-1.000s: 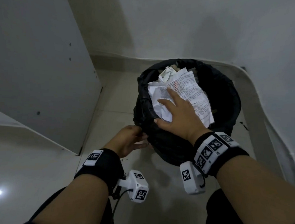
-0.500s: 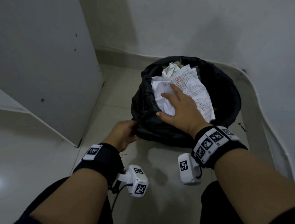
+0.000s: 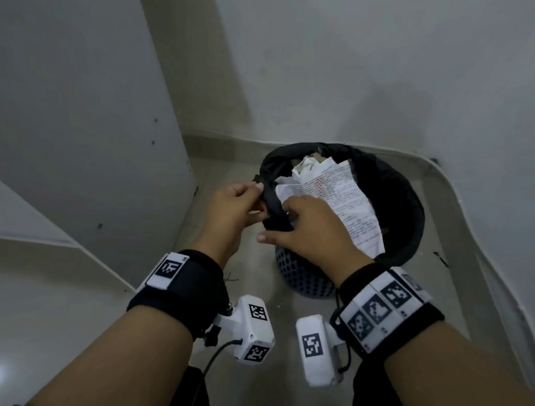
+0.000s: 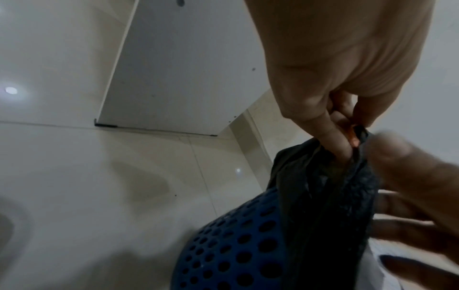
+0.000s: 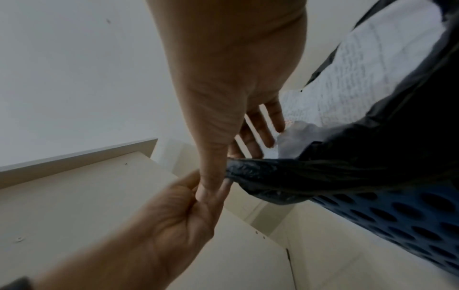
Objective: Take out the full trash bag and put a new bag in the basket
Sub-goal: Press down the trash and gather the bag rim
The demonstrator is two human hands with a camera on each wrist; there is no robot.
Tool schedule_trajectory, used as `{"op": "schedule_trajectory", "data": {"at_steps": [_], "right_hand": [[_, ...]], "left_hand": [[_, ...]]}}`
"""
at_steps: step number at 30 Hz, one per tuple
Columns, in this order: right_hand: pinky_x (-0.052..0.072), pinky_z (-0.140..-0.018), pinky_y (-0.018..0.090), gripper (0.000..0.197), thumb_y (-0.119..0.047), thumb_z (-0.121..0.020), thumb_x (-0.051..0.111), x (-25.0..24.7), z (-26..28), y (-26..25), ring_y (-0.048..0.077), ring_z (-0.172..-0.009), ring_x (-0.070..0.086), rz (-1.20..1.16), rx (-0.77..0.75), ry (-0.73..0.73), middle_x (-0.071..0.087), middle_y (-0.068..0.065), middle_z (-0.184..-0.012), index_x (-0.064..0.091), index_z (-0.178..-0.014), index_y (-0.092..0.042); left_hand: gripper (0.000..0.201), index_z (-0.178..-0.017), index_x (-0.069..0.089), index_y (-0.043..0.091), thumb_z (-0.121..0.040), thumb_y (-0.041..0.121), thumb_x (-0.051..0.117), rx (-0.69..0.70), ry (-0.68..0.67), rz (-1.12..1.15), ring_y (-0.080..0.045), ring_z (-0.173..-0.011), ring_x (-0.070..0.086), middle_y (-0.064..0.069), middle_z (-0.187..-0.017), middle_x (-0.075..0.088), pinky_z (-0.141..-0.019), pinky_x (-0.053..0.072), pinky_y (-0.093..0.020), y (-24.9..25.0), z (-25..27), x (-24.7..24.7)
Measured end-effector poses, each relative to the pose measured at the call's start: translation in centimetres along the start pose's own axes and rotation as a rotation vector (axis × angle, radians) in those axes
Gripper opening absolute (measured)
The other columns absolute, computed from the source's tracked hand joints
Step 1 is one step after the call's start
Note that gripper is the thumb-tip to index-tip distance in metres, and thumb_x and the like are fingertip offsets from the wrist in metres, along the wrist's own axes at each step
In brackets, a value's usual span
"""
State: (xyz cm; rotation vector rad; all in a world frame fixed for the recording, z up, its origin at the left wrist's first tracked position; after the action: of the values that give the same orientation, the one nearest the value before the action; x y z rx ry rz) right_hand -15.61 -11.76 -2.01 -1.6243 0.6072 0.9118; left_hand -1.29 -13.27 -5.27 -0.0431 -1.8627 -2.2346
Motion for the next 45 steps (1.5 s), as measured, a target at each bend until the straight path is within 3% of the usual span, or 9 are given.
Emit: {"op": "schedule_trajectory", "data": {"at_steps": [5,9,13,17,27,34,37,40,45], "right_hand": [[0.028,-0.055,0.024,0.026,-0.021,-0.082,0.067,-0.2,0.3,2.9,0.017,-0.074,0.054,-0.012,0.180,-0.030,0.049,-0.008,-0.064,0.048,-0.064,-0.023],[0.039,-0.069,0.023,0.021,-0.006,-0.084,0.054,-2.0,0.4,4.3,0.020,-0.084,0.060,-0.232,0.271,-0.002,0.064,0.000,-0.080,0.069,-0.093,-0.017],[0.047,-0.073,0.021,0.020,-0.016,-0.092,0.050,-3.2,0.3,4.1,0.017,-0.093,0.062,-0.399,0.273,0.001,0.067,0.000,-0.097,0.061,-0.108,-0.022],[0.037,-0.065,0.013,0.012,-0.033,-0.093,0.057,-4.4,0.3,3.0,0.011,-0.088,0.057,-0.343,0.195,0.037,0.063,-0.004,-0.094,0.059,-0.101,-0.024],[0.039,-0.071,0.026,0.021,-0.018,-0.083,0.063,-5.2,1.8,6.6,0.027,-0.089,0.056,0.243,0.394,-0.177,0.057,0.007,-0.084,0.047,-0.069,-0.013],[0.044,-0.068,0.022,0.008,-0.025,-0.086,0.068,-9.6,1.8,5.6,0.015,-0.074,0.056,-0.204,0.326,0.216,0.060,-0.003,-0.073,0.069,-0.089,-0.016],[0.040,-0.061,0.023,0.018,-0.035,-0.091,0.061,-7.6,2.0,5.6,0.016,-0.076,0.057,-0.226,0.302,0.003,0.059,-0.003,-0.074,0.067,-0.085,-0.019],[0.049,-0.066,0.027,0.031,-0.048,-0.088,0.061,-5.3,3.2,6.5,0.019,-0.079,0.060,-0.157,0.377,-0.313,0.063,0.003,-0.086,0.067,-0.087,-0.018],[0.054,-0.067,0.035,0.028,-0.036,-0.089,0.064,-5.9,5.5,9.2,0.025,-0.070,0.059,0.027,0.544,-0.517,0.057,0.005,-0.074,0.060,-0.079,-0.010]], "left_hand": [[0.023,-0.110,0.065,-0.006,-0.094,0.010,0.059,-0.012,0.008,-0.035,-0.024,-0.084,0.067,-0.019,-0.094,0.067,-0.071,0.059,-0.028,-0.5,-0.2,1.2],[0.029,-0.113,0.056,0.016,-0.087,0.011,0.068,0.188,0.146,-0.374,-0.020,-0.087,0.065,-0.004,-0.111,0.059,-0.079,0.059,-0.039,0.4,-0.1,0.7],[0.041,-0.123,0.061,0.031,-0.087,0.013,0.066,0.480,-0.134,-0.611,-0.010,-0.114,0.057,0.006,-0.127,0.056,-0.094,0.051,-0.032,1.8,0.0,4.3],[0.018,-0.088,0.071,0.028,-0.090,0.012,0.064,0.373,-0.213,-0.481,-0.012,-0.098,0.064,0.001,-0.098,0.070,-0.088,0.049,-0.030,2.2,-0.3,4.9],[0.010,-0.088,0.074,-0.001,-0.088,0.005,0.066,0.364,-0.264,-0.449,0.001,-0.060,0.054,0.003,-0.073,0.068,-0.057,0.044,-0.013,5.6,-0.7,4.2],[0.020,-0.100,0.058,0.005,-0.102,0.021,0.046,0.163,-0.192,-0.129,-0.013,-0.103,0.067,-0.005,-0.109,0.073,-0.083,0.053,-0.024,3.6,-1.2,6.6],[0.020,-0.092,0.058,0.013,-0.102,0.024,0.045,0.093,-0.082,-0.029,-0.021,-0.093,0.066,-0.009,-0.097,0.071,-0.084,0.053,-0.034,2.6,-1.5,7.0],[0.018,-0.087,0.054,0.016,-0.101,0.024,0.047,0.141,0.036,-0.088,-0.011,-0.073,0.055,0.002,-0.079,0.061,-0.067,0.047,-0.021,2.5,-1.4,6.8],[0.017,-0.091,0.054,0.017,-0.101,0.028,0.045,0.200,0.035,-0.255,-0.008,-0.073,0.050,0.006,-0.079,0.056,-0.066,0.041,-0.023,2.7,-1.3,6.6]]}}
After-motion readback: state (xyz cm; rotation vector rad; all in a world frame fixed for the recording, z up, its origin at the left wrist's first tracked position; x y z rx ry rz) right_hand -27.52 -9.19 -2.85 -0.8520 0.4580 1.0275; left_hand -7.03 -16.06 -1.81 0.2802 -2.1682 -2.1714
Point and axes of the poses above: each hand's wrist, its own z-axis away from the middle knuckle, its own x-axis out of the palm, y = z × x, the point moved 8 cm from there along -z, towards the middle knuckle
